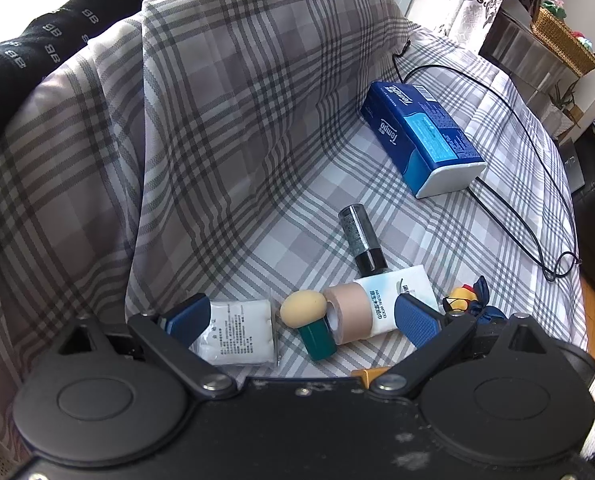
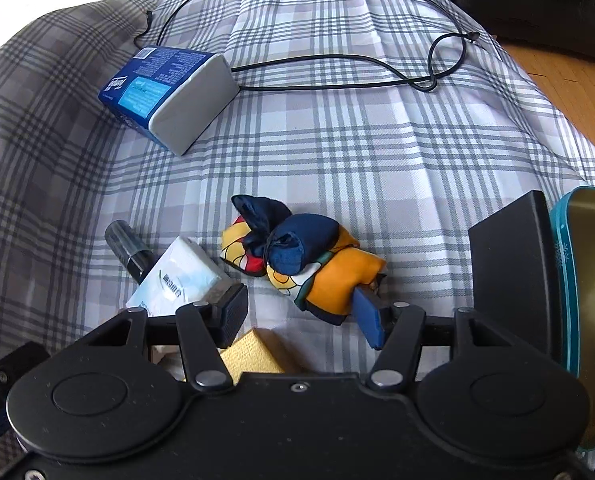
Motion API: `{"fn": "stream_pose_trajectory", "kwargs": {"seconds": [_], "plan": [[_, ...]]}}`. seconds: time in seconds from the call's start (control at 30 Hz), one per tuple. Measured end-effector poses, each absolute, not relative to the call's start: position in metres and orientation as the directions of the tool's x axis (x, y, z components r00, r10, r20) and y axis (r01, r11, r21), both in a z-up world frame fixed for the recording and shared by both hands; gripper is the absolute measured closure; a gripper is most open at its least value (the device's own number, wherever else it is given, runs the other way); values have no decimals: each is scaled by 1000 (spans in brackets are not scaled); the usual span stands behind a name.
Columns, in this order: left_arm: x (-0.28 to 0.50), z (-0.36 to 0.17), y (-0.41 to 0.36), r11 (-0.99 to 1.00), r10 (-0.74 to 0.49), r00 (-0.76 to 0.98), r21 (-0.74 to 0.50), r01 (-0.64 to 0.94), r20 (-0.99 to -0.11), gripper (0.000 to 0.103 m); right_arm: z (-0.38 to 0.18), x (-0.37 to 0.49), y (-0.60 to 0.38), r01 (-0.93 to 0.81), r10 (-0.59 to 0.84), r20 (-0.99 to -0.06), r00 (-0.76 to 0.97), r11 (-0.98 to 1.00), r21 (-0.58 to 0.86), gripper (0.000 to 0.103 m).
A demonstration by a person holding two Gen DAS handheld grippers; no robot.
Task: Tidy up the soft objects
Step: 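Grasp the blue-and-orange knotted cloth pouch with the right tool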
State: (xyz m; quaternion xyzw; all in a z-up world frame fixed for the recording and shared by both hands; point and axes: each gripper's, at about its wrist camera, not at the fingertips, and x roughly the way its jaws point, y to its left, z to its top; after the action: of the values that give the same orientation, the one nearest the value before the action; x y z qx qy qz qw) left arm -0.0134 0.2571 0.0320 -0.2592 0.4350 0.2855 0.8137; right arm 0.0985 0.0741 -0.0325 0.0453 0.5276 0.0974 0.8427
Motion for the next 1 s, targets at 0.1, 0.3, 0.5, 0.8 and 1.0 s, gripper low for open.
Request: {"fn": "stream_pose_trajectory", "kwargs": {"seconds": [0.1, 0.3, 0.5, 0.8, 1.0], "plan": [[-13, 30, 257, 703, 234, 455, -174, -689, -859, 4, -32, 109, 73, -81, 207, -871, 445, 978, 190, 45], [-12, 29, 257, 704, 227, 455, -178, -688, -861, 4, -31, 125, 80, -62, 197, -852, 486, 980, 191, 42], [-10, 27, 257, 702, 219, 452, -182, -688, -865, 4, -32, 129, 93, -80, 181, -839, 513, 983, 162, 32], [-7, 23, 257, 705, 205, 451, -188, -684, -869, 4, -44, 138, 107, -101, 118, -837, 535, 992, 76, 23], [-4, 18, 256, 710, 194, 439, -183, -679, -877, 4, -48, 137, 114, -135, 93, -828, 553, 991, 21, 24]]}}
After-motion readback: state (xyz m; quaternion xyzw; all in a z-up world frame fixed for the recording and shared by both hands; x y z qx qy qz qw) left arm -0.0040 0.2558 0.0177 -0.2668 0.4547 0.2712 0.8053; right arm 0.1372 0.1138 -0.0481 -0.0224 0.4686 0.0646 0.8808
